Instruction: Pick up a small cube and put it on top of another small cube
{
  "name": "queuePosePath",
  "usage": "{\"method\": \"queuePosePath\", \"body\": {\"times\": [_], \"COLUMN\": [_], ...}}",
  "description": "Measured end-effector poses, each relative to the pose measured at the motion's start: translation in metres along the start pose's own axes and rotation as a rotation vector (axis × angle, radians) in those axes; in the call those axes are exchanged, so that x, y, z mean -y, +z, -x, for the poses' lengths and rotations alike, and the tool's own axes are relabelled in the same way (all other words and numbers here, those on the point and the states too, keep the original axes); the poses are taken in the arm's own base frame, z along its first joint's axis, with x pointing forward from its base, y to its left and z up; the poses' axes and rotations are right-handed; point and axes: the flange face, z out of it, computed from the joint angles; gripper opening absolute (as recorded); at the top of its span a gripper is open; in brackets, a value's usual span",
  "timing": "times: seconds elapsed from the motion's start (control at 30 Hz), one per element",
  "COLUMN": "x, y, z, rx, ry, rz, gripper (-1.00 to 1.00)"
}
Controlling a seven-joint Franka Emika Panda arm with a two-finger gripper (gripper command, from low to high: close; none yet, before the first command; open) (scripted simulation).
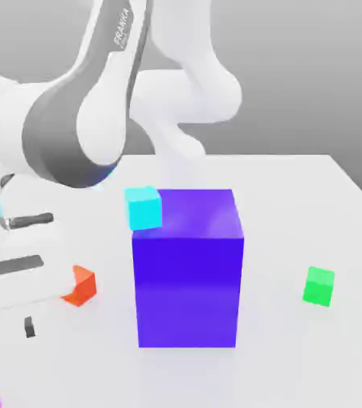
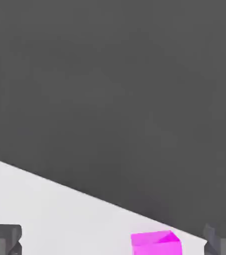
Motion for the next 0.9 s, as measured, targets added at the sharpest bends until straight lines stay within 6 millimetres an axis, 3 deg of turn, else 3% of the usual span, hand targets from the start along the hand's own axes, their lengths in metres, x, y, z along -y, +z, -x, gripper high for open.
{"method": "queuePosePath", "body": {"times": [0.13,0.23,0.27,0.47,0.53,0.6,0.63,0.73,0.9], "x": [-0.037,-0.046,-0.048,-0.049,-0.047,-0.045,-0.03,0.042,0.155], "y": [0.055,0.102,0.116,0.123,0.108,0.079,0.07,0.063,0.057], "z": [0.007,0.01,0.012,0.013,0.011,0.009,0.012,0.033,0.091], "rx": [0.062,0.073,0.074,0.077,0.076,0.076,0.08,0.1,0.129], "ry": [-0.052,-0.063,-0.063,-0.062,-0.064,-0.063,-0.081,-0.177,-0.361], "rz": [0.059,0.071,0.071,0.069,0.071,0.07,0.064,0.036,0.004], "gripper": [0.0,0.0,-1.0,-1.0,-1.0,-1.0,-1.0,-1.0,-1.0]}}
